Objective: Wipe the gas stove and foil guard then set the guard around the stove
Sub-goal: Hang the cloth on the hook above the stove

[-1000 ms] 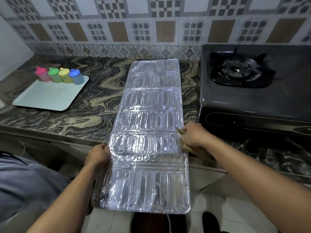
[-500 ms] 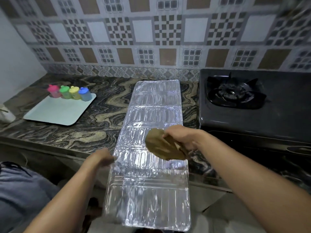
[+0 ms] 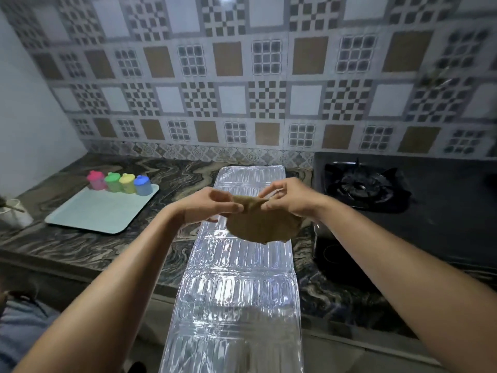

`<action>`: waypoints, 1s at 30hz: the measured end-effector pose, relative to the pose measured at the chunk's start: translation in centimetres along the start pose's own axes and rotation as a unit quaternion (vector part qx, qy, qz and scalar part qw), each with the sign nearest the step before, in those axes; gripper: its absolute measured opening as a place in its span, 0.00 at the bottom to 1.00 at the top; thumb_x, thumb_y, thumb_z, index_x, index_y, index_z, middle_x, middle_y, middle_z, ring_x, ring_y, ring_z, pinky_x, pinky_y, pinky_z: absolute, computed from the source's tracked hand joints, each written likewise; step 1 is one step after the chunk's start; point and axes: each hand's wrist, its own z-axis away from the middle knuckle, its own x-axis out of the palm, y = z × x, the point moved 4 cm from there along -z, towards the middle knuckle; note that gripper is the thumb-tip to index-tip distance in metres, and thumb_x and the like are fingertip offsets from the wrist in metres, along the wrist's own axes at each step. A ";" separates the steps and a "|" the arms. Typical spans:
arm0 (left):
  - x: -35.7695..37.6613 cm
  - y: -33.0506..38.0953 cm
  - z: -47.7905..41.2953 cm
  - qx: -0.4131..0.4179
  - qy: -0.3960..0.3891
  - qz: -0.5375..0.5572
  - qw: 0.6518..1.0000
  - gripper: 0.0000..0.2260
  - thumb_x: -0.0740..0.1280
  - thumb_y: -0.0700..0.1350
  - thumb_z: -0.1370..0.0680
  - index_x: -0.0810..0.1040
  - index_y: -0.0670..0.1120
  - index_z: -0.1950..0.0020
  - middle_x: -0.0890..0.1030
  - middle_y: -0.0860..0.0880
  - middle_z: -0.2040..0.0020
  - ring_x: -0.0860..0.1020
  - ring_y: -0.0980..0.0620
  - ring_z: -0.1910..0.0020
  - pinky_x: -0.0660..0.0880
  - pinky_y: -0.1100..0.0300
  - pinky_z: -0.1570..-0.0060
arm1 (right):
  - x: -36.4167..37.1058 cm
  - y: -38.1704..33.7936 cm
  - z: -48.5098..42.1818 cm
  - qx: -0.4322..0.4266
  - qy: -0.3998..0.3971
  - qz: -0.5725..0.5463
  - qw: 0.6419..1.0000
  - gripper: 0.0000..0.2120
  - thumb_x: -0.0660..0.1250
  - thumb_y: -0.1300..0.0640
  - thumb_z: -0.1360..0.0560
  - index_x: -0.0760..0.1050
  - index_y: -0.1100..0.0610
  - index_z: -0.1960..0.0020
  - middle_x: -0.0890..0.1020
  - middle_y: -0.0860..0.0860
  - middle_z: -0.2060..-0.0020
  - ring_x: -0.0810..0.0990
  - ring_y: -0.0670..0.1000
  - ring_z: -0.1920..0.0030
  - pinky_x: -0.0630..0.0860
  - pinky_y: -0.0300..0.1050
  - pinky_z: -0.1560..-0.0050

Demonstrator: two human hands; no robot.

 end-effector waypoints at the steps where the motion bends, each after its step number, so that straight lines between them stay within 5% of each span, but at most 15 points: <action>1: -0.2 0.5 -0.3 0.022 0.008 -0.022 0.999 0.11 0.71 0.56 0.26 0.82 0.49 0.53 0.84 0.54 0.55 0.80 0.54 0.53 0.75 0.53 0.48 | -0.3 0.0 0.1 0.000 -0.002 -0.015 1.000 0.13 0.78 0.59 0.29 0.82 0.55 0.45 0.87 0.55 0.54 0.85 0.53 0.52 0.80 0.50 0.45; 6: -0.6 1.4 -1.3 0.047 0.048 0.016 0.998 0.10 0.70 0.45 0.22 0.80 0.38 0.48 0.82 0.48 0.58 0.78 0.54 0.60 0.74 0.60 0.59 | -0.6 1.6 0.8 0.027 -0.060 0.158 0.985 0.05 0.78 0.54 0.29 0.83 0.49 0.56 0.86 0.48 0.55 0.84 0.51 0.50 0.79 0.49 0.43; 11: -1.4 0.0 -2.1 0.005 0.091 -0.034 0.995 0.13 0.70 0.49 0.26 0.79 0.38 0.54 0.81 0.46 0.62 0.77 0.51 0.62 0.75 0.51 0.56 | -2.2 2.2 0.8 0.020 -0.024 0.006 0.999 0.05 0.75 0.53 0.26 0.85 0.55 0.54 0.87 0.51 0.57 0.79 0.49 0.56 0.73 0.45 0.54; 14: -1.6 0.8 -2.6 0.000 0.102 -0.027 0.994 0.05 0.69 0.46 0.24 0.80 0.45 0.56 0.84 0.48 0.61 0.79 0.50 0.60 0.73 0.53 0.56 | -3.9 0.4 0.7 0.011 -0.009 -0.063 0.998 0.07 0.74 0.56 0.24 0.84 0.59 0.49 0.85 0.50 0.59 0.79 0.49 0.57 0.74 0.45 0.53; 18: -1.6 4.7 -3.4 0.034 0.147 -0.049 0.987 0.13 0.72 0.48 0.25 0.75 0.48 0.44 0.82 0.50 0.52 0.81 0.52 0.54 0.75 0.56 0.56 | -7.1 -2.5 1.2 0.005 0.027 -0.056 0.998 0.13 0.74 0.53 0.24 0.83 0.61 0.45 0.84 0.55 0.55 0.80 0.51 0.55 0.78 0.43 0.58; 21: -0.6 9.2 -4.0 0.100 0.170 -0.080 0.977 0.14 0.73 0.55 0.26 0.76 0.48 0.47 0.82 0.48 0.53 0.81 0.48 0.53 0.77 0.56 0.55 | -10.0 -3.7 1.9 0.024 0.093 -0.025 0.995 0.13 0.75 0.49 0.26 0.84 0.58 0.48 0.84 0.51 0.59 0.80 0.48 0.61 0.75 0.39 0.68; 25: 4.5 16.9 -5.6 0.165 0.037 -0.089 0.982 0.22 0.69 0.63 0.29 0.79 0.44 0.50 0.83 0.44 0.53 0.81 0.45 0.57 0.76 0.54 0.57 | -14.5 -3.7 3.2 0.048 0.135 -0.085 0.986 0.12 0.76 0.53 0.27 0.84 0.59 0.48 0.87 0.55 0.58 0.85 0.51 0.60 0.84 0.50 0.52; 28: 7.6 21.1 -7.7 0.191 0.062 -0.126 0.971 0.18 0.70 0.61 0.28 0.76 0.47 0.53 0.82 0.50 0.56 0.78 0.56 0.61 0.74 0.61 0.61 | -17.9 -3.1 4.9 0.054 0.139 -0.135 0.980 0.14 0.74 0.57 0.26 0.82 0.62 0.43 0.86 0.58 0.52 0.84 0.54 0.57 0.83 0.54 0.47; 30: 9.0 23.0 -9.8 0.204 0.096 -0.134 0.965 0.12 0.71 0.57 0.26 0.76 0.50 0.55 0.82 0.53 0.55 0.80 0.54 0.56 0.79 0.53 0.55 | -20.5 -2.2 6.1 0.040 0.125 -0.192 0.973 0.13 0.73 0.61 0.25 0.82 0.61 0.41 0.85 0.60 0.49 0.84 0.56 0.53 0.81 0.56 0.44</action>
